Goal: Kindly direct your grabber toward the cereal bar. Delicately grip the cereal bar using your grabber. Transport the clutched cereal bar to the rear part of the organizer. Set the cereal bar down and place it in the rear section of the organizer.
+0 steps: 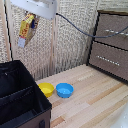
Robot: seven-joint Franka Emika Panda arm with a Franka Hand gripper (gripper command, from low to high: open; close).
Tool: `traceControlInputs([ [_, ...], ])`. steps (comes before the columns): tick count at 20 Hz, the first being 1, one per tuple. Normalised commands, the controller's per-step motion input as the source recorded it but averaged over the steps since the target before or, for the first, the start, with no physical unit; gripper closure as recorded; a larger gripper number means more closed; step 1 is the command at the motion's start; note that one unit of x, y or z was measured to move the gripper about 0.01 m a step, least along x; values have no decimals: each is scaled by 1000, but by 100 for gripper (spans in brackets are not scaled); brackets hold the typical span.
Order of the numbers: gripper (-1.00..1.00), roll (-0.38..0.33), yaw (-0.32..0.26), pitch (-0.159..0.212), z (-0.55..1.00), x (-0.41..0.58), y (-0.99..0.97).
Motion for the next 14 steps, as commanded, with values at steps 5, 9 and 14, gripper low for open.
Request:
traceControlInputs([
  [5,100,0,-210,6,0,-1,575],
  [9,100,0,-187,51,0,-33,550],
  [14,100,0,-145,123,-16,-98,542],
])
